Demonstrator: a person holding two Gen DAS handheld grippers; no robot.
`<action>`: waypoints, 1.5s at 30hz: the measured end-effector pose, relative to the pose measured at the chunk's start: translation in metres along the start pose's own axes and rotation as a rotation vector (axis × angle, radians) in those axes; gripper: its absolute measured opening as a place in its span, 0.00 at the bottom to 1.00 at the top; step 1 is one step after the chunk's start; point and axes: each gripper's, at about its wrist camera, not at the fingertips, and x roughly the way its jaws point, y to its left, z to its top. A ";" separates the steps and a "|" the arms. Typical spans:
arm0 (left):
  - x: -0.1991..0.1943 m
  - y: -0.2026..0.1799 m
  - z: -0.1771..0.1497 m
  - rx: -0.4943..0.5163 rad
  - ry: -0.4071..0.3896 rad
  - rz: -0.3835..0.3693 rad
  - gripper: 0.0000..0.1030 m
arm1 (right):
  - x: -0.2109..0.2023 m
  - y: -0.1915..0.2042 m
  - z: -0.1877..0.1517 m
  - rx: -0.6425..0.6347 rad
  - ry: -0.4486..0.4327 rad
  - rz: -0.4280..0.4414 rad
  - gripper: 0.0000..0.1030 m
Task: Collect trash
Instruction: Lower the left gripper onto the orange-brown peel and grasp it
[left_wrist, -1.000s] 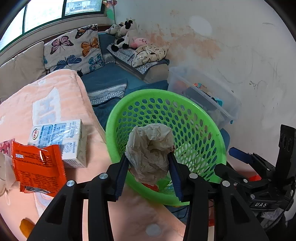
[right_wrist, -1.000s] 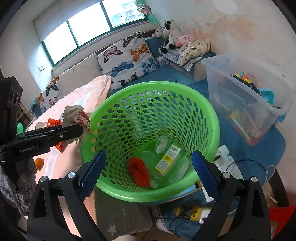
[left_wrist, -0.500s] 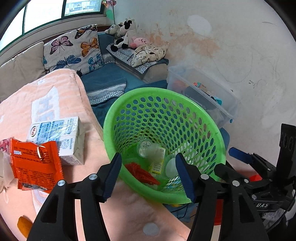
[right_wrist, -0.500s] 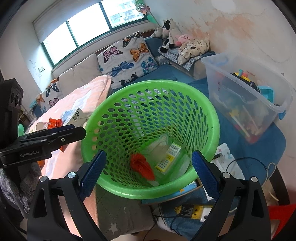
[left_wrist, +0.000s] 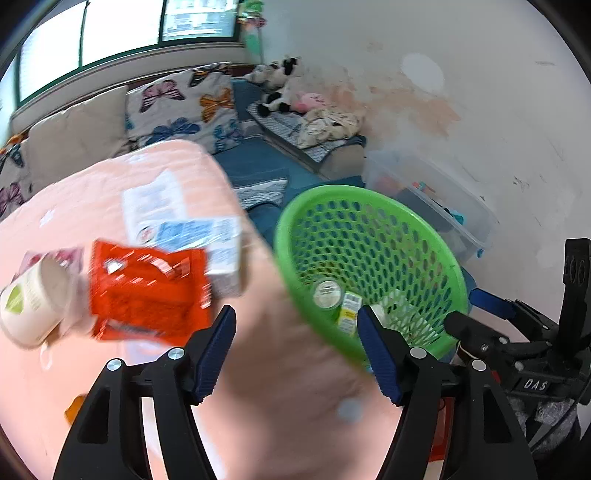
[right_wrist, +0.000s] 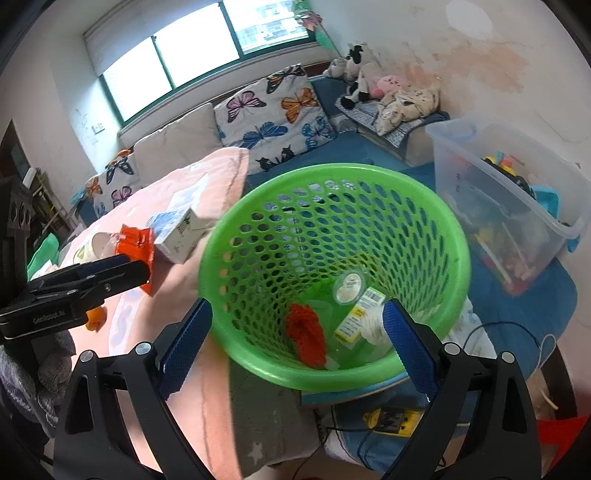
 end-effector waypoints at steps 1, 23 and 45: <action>-0.003 0.006 -0.003 -0.017 -0.002 0.011 0.64 | 0.000 0.002 0.000 -0.003 0.000 0.004 0.90; -0.044 0.137 -0.070 -0.291 0.012 0.202 0.65 | 0.018 0.071 0.003 -0.102 0.021 0.083 0.90; -0.036 0.154 -0.090 -0.331 0.030 0.178 0.37 | 0.048 0.123 0.000 -0.214 0.082 0.135 0.94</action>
